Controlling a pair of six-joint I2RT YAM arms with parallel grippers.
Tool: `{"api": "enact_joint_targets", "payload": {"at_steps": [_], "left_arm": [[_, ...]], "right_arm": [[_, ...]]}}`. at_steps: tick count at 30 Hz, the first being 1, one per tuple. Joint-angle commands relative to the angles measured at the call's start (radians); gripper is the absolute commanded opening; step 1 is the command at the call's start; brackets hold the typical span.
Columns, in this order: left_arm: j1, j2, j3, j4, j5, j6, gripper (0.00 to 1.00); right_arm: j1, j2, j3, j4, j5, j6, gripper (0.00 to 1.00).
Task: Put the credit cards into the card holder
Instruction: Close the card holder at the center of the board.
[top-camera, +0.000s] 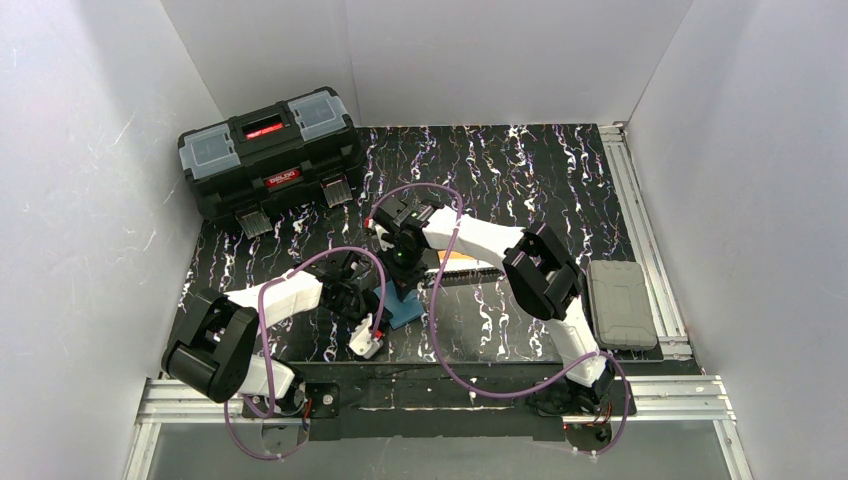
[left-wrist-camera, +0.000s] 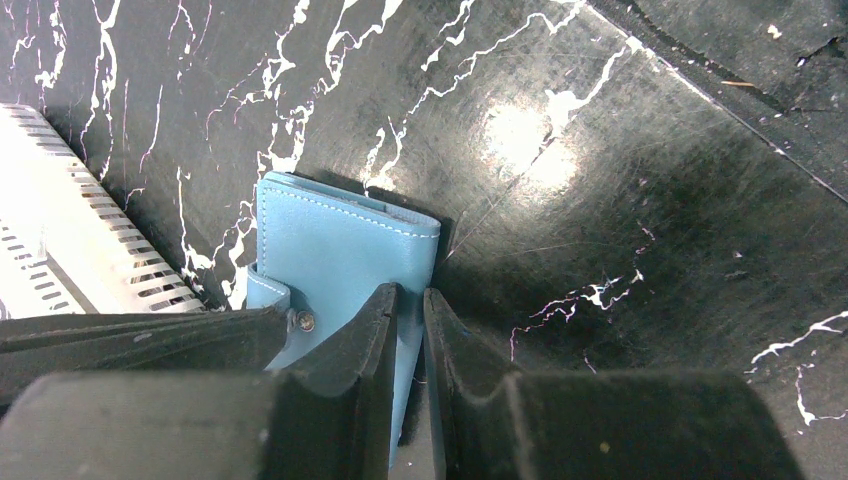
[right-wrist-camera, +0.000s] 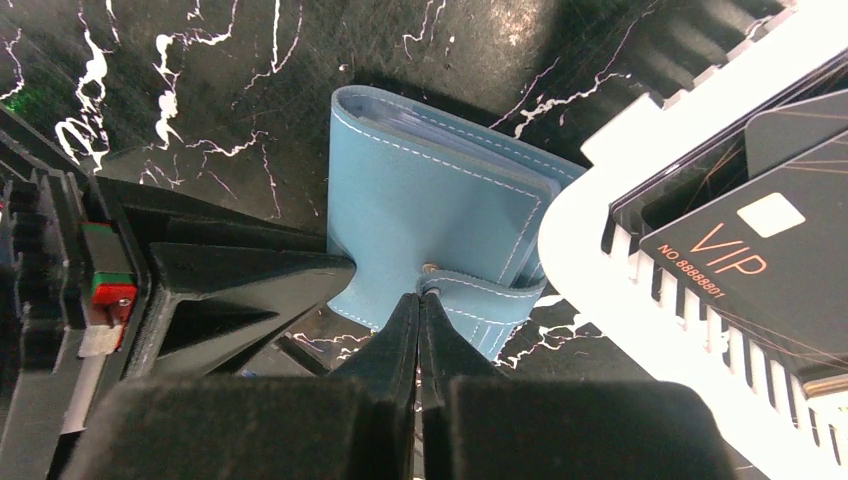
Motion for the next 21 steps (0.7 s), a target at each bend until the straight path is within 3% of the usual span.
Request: {"api": "enact_joint_targets", "payload": {"at_steps": [1,21], "left_arm": [[-0.011,-0.005,-0.027,-0.064,-0.012,0.27,0.12],[-0.012,-0.008,-0.037,-0.053,-0.013,0.263,0.12]], "right_arm": [[0.007,-0.005,0.06,-0.024,-0.003,-0.012,0.01],[0.013,0.053,0.057,-0.029,-0.049,-0.013,0.01]]}}
